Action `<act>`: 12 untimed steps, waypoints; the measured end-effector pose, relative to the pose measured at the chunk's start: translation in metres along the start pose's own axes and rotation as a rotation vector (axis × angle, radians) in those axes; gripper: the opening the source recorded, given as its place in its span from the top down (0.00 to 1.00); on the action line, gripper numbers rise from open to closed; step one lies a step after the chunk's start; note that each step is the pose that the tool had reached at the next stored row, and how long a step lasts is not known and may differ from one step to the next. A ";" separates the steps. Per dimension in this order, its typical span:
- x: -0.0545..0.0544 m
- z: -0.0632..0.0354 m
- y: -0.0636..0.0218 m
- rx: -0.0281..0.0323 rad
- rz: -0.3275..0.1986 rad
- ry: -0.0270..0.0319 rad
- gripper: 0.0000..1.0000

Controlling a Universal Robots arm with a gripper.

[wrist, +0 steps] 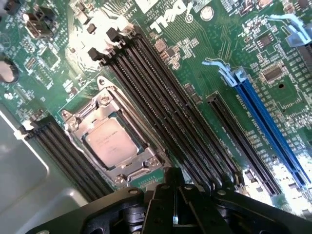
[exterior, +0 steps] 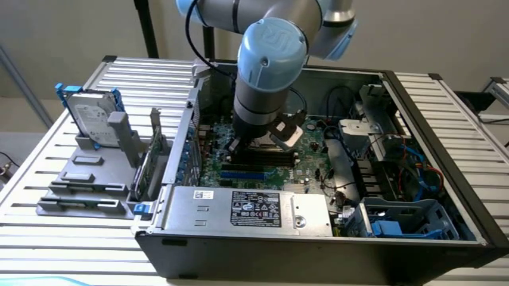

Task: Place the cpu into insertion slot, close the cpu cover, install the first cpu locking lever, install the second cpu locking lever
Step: 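Install the second cpu locking lever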

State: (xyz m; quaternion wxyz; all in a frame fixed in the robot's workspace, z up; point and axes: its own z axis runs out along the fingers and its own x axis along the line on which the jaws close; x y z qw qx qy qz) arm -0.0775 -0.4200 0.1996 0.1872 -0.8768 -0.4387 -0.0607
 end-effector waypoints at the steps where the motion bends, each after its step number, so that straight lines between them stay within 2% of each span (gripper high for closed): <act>1: 0.001 -0.0036 -0.0011 -0.0001 0.000 0.0000 0.89; 4: 0.003 -0.0118 -0.0035 -0.0004 0.000 -0.0005 0.89; 12: 0.004 -0.0123 -0.0037 -0.0003 0.000 -0.0003 0.89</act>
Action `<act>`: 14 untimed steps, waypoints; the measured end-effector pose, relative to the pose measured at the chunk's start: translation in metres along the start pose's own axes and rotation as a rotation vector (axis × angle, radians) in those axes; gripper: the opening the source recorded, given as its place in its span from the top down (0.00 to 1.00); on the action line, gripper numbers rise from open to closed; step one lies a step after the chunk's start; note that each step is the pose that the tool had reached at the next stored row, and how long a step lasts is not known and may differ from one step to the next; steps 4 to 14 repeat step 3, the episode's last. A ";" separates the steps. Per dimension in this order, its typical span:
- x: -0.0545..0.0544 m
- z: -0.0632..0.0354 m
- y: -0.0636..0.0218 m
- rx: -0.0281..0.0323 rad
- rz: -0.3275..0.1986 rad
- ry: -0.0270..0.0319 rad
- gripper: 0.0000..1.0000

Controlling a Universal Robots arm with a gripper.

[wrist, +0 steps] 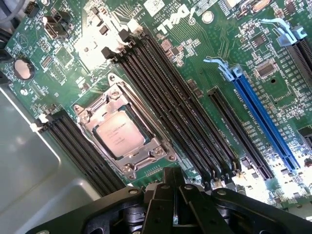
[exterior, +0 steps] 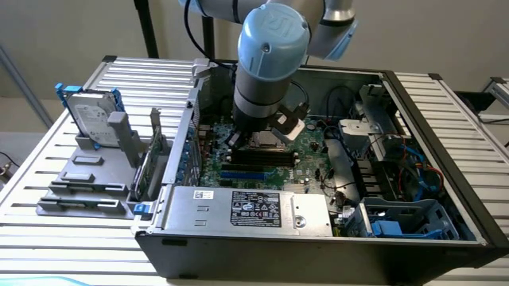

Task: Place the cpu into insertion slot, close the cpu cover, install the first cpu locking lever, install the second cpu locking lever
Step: 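Install the second cpu locking lever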

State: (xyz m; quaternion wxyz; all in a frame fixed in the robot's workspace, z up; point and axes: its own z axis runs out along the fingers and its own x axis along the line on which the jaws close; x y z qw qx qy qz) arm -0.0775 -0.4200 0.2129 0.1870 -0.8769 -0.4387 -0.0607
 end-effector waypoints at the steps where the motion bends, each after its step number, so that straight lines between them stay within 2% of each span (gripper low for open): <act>1: 0.000 -0.0002 0.0000 0.0000 0.000 0.0000 0.89; 14: 0.000 -0.0003 -0.0001 0.0000 0.000 0.0000 0.89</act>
